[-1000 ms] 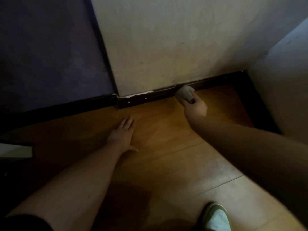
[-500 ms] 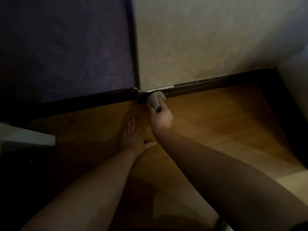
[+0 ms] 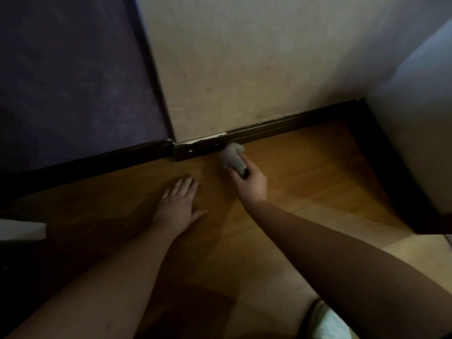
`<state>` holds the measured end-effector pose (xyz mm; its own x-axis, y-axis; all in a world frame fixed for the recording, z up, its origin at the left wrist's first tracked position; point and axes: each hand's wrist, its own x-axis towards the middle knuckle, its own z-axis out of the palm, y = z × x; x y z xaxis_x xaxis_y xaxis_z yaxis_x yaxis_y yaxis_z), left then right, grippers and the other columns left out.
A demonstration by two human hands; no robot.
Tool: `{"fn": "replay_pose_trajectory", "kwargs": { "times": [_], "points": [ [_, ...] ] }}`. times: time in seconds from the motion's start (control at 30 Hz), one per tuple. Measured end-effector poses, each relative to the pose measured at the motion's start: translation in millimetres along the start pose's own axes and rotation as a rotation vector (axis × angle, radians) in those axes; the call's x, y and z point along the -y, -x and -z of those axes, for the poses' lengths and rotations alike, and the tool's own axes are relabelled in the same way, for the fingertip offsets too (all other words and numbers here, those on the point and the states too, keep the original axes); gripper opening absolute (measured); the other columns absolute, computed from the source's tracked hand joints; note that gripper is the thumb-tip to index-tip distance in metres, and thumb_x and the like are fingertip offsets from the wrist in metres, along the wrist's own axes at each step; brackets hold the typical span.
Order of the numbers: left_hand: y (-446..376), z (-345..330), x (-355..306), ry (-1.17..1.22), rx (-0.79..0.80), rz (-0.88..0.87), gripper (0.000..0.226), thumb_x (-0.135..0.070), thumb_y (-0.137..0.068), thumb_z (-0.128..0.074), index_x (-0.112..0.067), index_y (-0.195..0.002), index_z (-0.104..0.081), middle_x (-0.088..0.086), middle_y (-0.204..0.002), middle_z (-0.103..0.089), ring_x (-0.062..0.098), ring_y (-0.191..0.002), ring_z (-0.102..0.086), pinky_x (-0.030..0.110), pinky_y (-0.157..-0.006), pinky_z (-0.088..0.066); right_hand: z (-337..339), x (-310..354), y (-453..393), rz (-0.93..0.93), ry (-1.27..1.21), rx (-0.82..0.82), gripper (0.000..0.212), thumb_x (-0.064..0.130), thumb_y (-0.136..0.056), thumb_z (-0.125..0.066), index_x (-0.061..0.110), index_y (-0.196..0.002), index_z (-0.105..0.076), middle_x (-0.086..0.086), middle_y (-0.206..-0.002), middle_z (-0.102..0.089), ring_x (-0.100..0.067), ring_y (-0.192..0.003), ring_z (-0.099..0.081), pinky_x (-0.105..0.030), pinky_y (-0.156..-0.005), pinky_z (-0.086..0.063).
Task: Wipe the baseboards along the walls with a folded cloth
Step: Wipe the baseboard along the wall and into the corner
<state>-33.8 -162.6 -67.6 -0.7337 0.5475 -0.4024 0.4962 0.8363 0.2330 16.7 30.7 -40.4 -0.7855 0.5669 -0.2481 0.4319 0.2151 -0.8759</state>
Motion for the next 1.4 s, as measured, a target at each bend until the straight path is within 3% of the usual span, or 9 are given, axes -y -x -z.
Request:
{"fn": "replay_pose_trajectory", "kwargs": {
  "times": [0.17, 0.27, 0.4, 0.6, 0.73, 0.87, 0.97, 1.1, 1.4],
  "points": [
    [-34.2, 12.7, -39.8, -0.024, 0.052, -0.148, 0.103, -0.072, -0.083, -0.055, -0.030, -0.157, 0.003, -0.009, -0.165, 0.013, 0.013, -0.151, 0.009, 0.041, -0.121, -0.007, 101.8, -34.6, -48.8, -0.140, 0.047, -0.430, 0.055, 0.022, -0.092, -0.067, 0.023, -0.144, -0.048, -0.006, -0.139, -0.057, -0.024, -0.129, -0.052, -0.024, -0.099, -0.040],
    [-47.9, 16.7, -60.3, -0.094, 0.145, -0.188, 0.114, -0.075, -0.077, -0.060, -0.030, -0.157, 0.007, -0.007, -0.164, 0.017, 0.015, -0.151, 0.008, 0.042, -0.121, -0.007, 153.1, -45.0, -72.5, -0.177, 0.069, -0.541, 0.054, 0.022, -0.095, -0.062, 0.024, -0.146, -0.044, -0.008, -0.141, -0.055, -0.028, -0.130, -0.051, -0.027, -0.096, -0.039],
    [-49.2, 9.7, -77.4, -0.195, 0.223, -0.170, 0.114, -0.070, -0.078, -0.063, -0.026, -0.158, 0.006, -0.003, -0.163, 0.021, 0.017, -0.151, 0.012, 0.044, -0.121, -0.010, 204.9, -48.5, -104.0, -0.190, 0.153, -0.568, 0.053, 0.026, -0.097, -0.058, 0.027, -0.147, -0.042, -0.008, -0.140, -0.055, -0.030, -0.128, -0.052, -0.030, -0.094, -0.041],
    [-51.0, 7.6, -81.6, -0.210, 0.223, -0.142, 0.112, -0.065, -0.080, -0.065, -0.027, -0.157, 0.006, -0.002, -0.163, 0.022, 0.019, -0.151, 0.015, 0.045, -0.120, -0.012, 240.7, -41.0, -152.9, -0.231, 0.174, -0.578, 0.058, 0.023, -0.098, -0.053, 0.030, -0.152, -0.033, -0.008, -0.152, -0.042, -0.031, -0.134, -0.045, -0.037, -0.105, -0.040],
    [-49.9, 4.8, -77.9, -0.206, 0.199, -0.166, 0.112, -0.069, -0.080, -0.062, -0.027, -0.157, 0.008, -0.002, -0.162, 0.025, 0.019, -0.150, 0.016, 0.042, -0.121, -0.011, 256.1, -30.9, -185.7, -0.172, 0.201, -0.569, 0.055, 0.018, -0.097, -0.053, 0.020, -0.150, -0.039, -0.010, -0.149, -0.046, -0.029, -0.135, -0.045, -0.034, -0.112, -0.036],
    [-50.3, 3.3, -76.1, -0.214, 0.198, -0.165, 0.113, -0.072, -0.079, -0.059, -0.028, -0.157, 0.010, -0.003, -0.161, 0.027, 0.019, -0.150, 0.017, 0.043, -0.121, -0.012, 265.7, -24.5, -210.3, -0.093, 0.280, -0.556, 0.042, 0.018, -0.096, -0.053, 0.012, -0.137, -0.052, -0.011, -0.129, -0.062, -0.026, -0.117, -0.058, -0.023, -0.093, -0.042],
    [-50.4, 2.1, -75.5, -0.207, 0.196, -0.161, 0.113, -0.073, -0.079, -0.058, -0.029, -0.156, 0.013, -0.004, -0.161, 0.029, 0.018, -0.150, 0.018, 0.042, -0.121, -0.012, 273.8, -22.8, -226.5, -0.217, 0.196, -0.529, 0.050, 0.018, -0.097, -0.054, 0.016, -0.146, -0.045, -0.013, -0.142, -0.053, -0.031, -0.129, -0.050, -0.034, -0.109, -0.039],
    [-50.6, 1.2, -73.6, -0.181, 0.201, -0.168, 0.113, -0.071, -0.079, -0.059, -0.030, -0.155, 0.014, -0.005, -0.160, 0.031, 0.017, -0.149, 0.021, 0.042, -0.121, -0.009, 272.3, -26.5, -224.7, -0.215, 0.267, -0.488, 0.044, 0.023, -0.097, -0.054, 0.013, -0.140, -0.052, -0.015, -0.134, -0.059, -0.032, -0.124, -0.054, -0.033, -0.102, -0.043],
    [-50.8, 3.5, -73.4, -0.155, 0.205, -0.181, 0.111, -0.068, -0.081, -0.060, -0.028, -0.156, 0.011, -0.003, -0.160, 0.029, 0.018, -0.149, 0.021, 0.041, -0.121, -0.001, 208.7, -12.5, -191.8, -0.224, 0.309, -0.493, 0.049, 0.023, -0.099, -0.051, 0.025, -0.148, -0.042, -0.012, -0.142, -0.053, -0.031, -0.131, -0.048, -0.026, -0.102, -0.035]
  ]
}}
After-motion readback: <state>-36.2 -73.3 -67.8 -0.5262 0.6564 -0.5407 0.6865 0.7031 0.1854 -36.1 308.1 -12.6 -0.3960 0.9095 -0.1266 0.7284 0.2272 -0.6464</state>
